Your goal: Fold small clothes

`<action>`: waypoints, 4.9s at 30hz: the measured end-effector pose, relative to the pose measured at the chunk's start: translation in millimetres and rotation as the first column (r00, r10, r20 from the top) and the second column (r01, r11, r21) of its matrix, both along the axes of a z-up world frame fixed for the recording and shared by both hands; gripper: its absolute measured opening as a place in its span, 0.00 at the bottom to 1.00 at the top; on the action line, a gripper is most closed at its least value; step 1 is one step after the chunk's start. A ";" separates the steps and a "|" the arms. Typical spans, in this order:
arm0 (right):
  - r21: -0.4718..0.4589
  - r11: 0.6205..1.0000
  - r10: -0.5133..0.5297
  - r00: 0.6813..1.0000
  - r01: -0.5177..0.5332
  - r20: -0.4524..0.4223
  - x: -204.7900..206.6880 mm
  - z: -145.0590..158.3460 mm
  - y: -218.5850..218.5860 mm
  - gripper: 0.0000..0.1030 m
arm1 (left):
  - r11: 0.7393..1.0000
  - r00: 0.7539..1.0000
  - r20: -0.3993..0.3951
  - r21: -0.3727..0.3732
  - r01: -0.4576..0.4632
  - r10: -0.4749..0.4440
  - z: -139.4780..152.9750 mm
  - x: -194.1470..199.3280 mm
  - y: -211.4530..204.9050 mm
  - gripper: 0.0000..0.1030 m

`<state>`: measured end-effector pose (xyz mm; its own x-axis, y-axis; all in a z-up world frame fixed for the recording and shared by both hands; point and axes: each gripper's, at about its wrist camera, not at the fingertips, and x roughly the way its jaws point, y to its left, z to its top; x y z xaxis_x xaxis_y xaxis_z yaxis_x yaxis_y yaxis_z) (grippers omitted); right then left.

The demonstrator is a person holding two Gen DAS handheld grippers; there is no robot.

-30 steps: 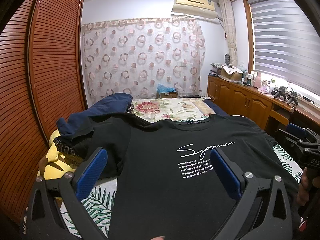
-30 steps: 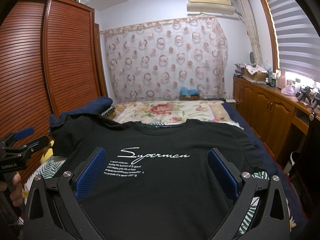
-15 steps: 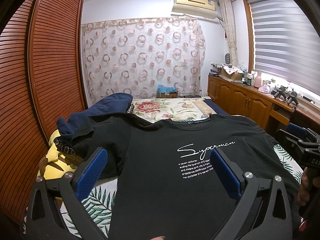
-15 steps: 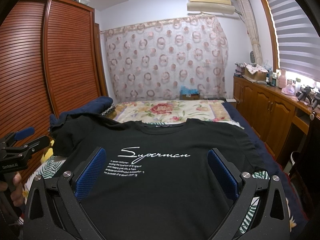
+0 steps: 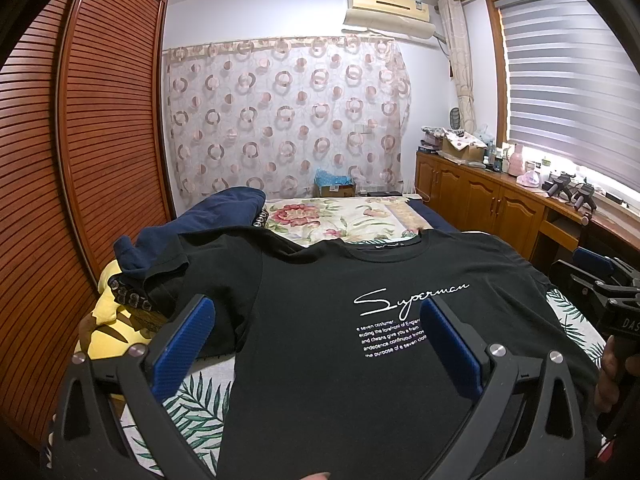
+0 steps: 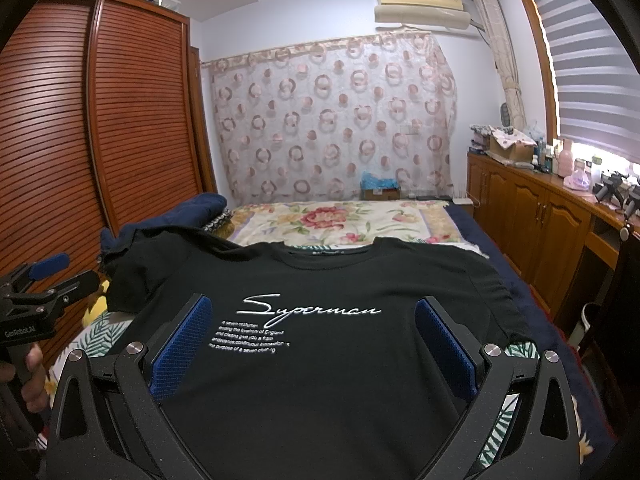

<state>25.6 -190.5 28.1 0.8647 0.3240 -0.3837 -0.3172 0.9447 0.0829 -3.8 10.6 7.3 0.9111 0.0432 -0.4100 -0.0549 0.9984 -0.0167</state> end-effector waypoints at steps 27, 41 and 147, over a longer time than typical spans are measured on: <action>0.008 0.993 0.121 0.986 -0.121 -0.116 23.2 -45.4 16.6 1.00 | 0.997 0.993 -0.091 0.002 -0.082 0.082 -32.9 22.9 67.8 1.00; 0.006 0.973 0.229 0.961 -0.231 -0.155 45.9 -55.7 42.9 1.00 | 0.989 0.980 -0.136 0.000 -0.146 0.145 -53.9 43.5 142.9 1.00; -0.015 0.964 0.255 0.938 -0.266 -0.234 74.0 -73.3 21.5 0.79 | 0.951 0.924 -0.256 0.050 0.306 -0.284 7.2 150.6 22.2 0.36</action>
